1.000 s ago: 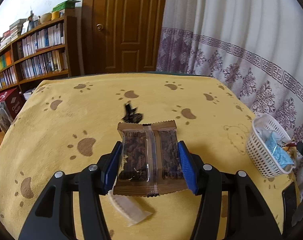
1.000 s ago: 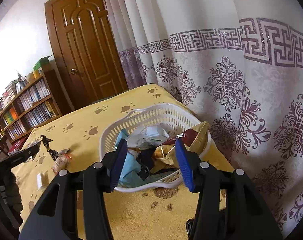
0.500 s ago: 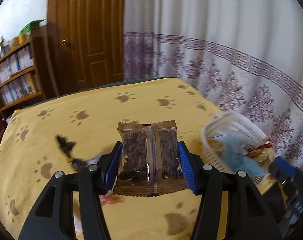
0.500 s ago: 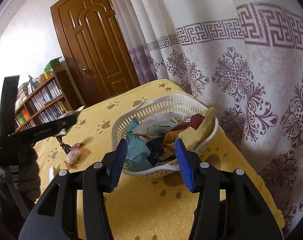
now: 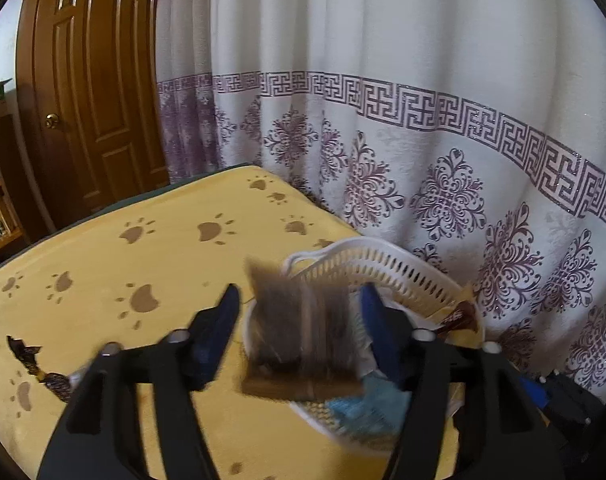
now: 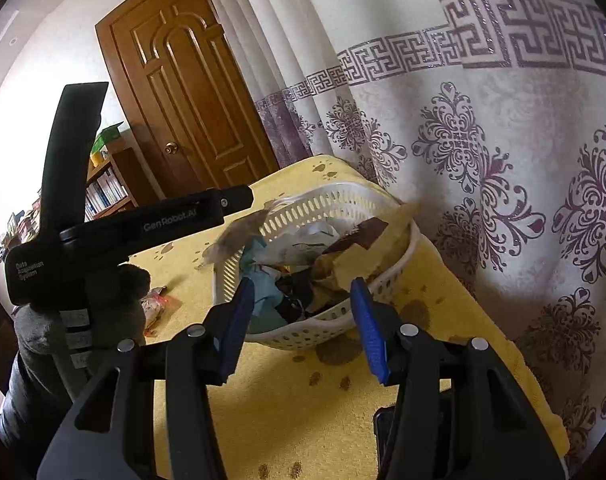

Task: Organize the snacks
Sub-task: 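Carry the chocolate bar pack over the basket and release it with the left tool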

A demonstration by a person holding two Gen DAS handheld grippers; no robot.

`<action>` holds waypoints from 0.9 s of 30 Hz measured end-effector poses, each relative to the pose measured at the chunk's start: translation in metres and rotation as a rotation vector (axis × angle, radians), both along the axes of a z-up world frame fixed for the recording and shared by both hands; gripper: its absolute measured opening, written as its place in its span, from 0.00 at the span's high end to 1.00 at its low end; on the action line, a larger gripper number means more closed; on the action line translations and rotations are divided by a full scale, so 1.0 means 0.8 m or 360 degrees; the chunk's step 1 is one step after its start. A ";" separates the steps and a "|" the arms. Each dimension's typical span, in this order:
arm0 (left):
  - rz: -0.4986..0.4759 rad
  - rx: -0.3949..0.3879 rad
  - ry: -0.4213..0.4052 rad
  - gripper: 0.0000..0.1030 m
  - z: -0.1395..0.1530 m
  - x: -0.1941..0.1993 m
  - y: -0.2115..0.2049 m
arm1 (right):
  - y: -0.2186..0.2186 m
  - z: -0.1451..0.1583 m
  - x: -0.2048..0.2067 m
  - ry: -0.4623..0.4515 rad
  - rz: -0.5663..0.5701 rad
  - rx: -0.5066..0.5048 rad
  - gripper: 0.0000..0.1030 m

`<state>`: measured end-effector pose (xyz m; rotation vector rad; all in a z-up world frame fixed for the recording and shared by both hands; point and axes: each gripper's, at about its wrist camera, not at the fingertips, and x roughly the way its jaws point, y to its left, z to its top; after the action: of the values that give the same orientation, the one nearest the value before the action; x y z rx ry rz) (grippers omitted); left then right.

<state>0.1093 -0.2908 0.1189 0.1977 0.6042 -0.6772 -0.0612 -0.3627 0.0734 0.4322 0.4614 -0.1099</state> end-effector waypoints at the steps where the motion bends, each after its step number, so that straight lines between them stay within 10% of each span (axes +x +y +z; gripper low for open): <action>1: 0.0002 -0.0007 0.0001 0.31 -0.001 0.000 -0.001 | -0.001 -0.001 -0.001 0.0001 -0.0002 0.0006 0.50; 27: 0.0263 0.0069 0.0078 0.31 -0.036 0.032 0.053 | 0.011 0.000 0.004 0.0018 0.0017 -0.0003 0.50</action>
<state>0.1351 -0.2486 0.0898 0.1699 0.6749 -0.5106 -0.0578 -0.3541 0.0736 0.4272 0.4749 -0.1025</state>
